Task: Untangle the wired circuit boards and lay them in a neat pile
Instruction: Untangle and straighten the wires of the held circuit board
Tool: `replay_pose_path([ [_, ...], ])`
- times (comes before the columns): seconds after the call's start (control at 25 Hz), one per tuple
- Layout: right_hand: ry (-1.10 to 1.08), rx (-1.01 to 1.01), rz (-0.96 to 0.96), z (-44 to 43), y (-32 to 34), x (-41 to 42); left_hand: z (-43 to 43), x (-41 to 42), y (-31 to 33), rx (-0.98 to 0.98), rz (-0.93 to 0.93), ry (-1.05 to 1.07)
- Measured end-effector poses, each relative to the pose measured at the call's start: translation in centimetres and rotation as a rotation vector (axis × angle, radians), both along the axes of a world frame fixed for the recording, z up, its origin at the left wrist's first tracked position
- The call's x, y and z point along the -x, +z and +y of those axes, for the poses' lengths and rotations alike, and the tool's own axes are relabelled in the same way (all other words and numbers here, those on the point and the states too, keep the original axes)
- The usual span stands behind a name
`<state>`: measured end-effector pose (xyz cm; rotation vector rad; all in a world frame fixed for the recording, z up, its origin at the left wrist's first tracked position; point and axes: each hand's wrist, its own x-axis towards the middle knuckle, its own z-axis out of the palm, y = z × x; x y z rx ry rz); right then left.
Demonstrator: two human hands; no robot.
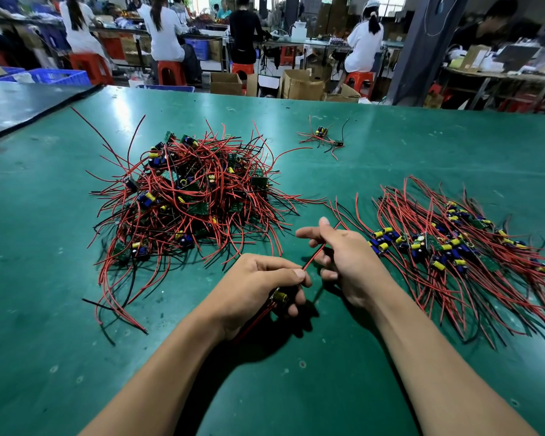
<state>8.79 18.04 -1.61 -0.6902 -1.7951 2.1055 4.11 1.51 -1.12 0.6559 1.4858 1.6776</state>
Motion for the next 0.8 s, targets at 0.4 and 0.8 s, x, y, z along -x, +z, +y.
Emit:
replay_pose_path([
  [0.4,-0.198,-0.200,0.063,0.5,-1.1,0.4,-0.1,0.0,0.3,0.019,-0.012,0.020],
  [0.8,0.118,0.024,-0.001,-1.7,-0.6,-0.1,0.2,0.2,0.1,-0.013,-0.049,0.103],
])
